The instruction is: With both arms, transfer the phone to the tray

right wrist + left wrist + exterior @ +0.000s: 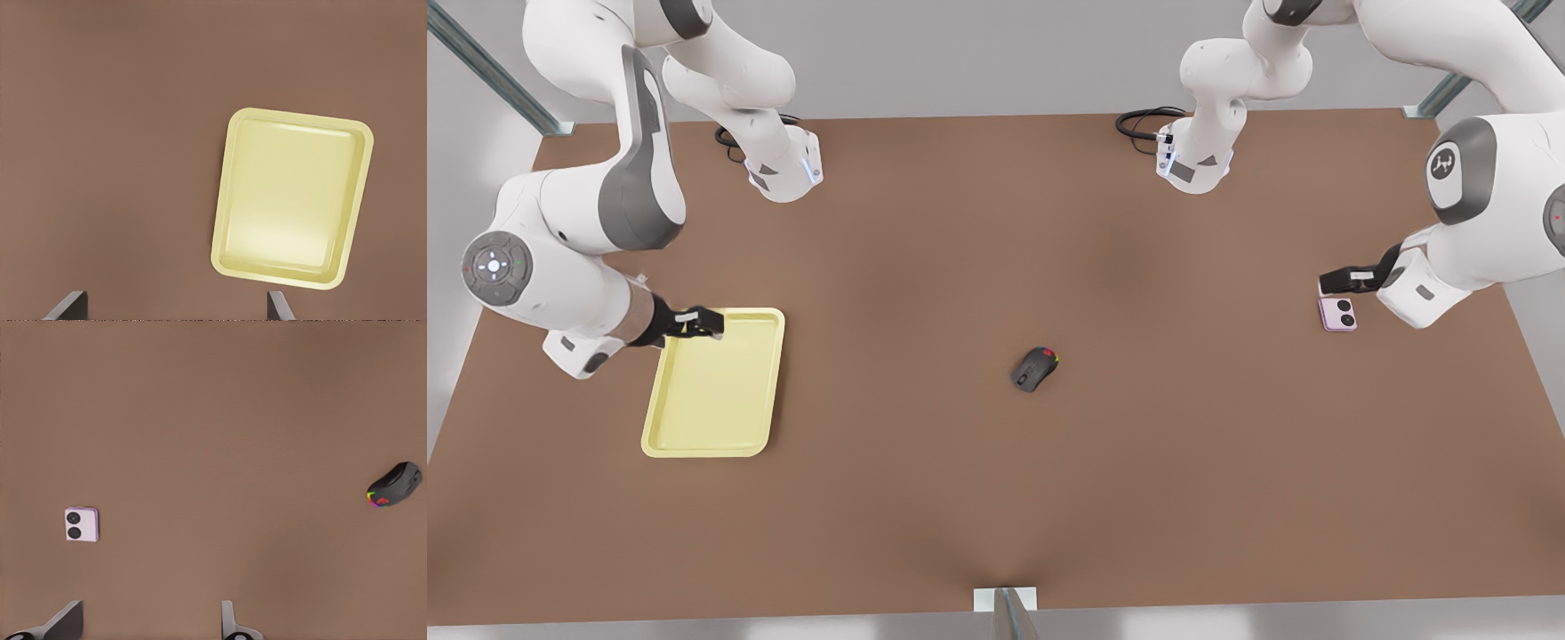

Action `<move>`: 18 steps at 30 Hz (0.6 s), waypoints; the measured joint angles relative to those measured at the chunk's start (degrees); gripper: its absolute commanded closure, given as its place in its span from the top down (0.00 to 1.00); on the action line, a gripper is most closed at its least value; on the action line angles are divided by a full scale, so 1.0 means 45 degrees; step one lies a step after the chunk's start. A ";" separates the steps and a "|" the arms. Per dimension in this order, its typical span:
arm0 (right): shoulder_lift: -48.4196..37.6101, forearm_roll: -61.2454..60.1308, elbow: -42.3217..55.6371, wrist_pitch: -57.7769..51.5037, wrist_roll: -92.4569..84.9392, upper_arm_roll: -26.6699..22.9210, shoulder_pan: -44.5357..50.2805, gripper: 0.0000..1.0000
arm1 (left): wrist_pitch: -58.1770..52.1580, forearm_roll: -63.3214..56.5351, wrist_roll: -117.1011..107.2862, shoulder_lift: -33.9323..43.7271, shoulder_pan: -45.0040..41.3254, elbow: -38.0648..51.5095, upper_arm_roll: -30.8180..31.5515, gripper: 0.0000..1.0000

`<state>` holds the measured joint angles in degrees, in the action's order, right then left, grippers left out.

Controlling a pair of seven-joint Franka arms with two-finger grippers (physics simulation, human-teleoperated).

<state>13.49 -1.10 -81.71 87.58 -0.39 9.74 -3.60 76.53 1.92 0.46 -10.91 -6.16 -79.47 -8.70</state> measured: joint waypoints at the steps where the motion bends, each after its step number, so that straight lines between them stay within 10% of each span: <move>1: 0.0003 0.0000 0.0003 0.0164 -0.0003 0.0000 -0.0001 1.00 | 0.0036 -0.0014 -0.0012 0.0004 -0.0002 -0.0025 -0.0004 1.00; 10: 0.0025 -0.0001 0.0006 0.0870 -0.0016 0.0000 0.0001 1.00 | 0.6113 -0.0247 0.1382 -0.0370 0.3534 -0.8599 -0.1198 1.00; 18: 0.0092 0.0000 0.0006 0.1035 -0.0020 0.0000 -0.0001 1.00 | 1.2342 -0.0461 0.3922 -0.2161 0.4906 -1.0308 -0.1327 1.00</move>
<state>13.90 -1.10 -81.68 92.24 -0.48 9.74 -3.61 132.06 -0.16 18.11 -20.64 15.92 -125.86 -14.67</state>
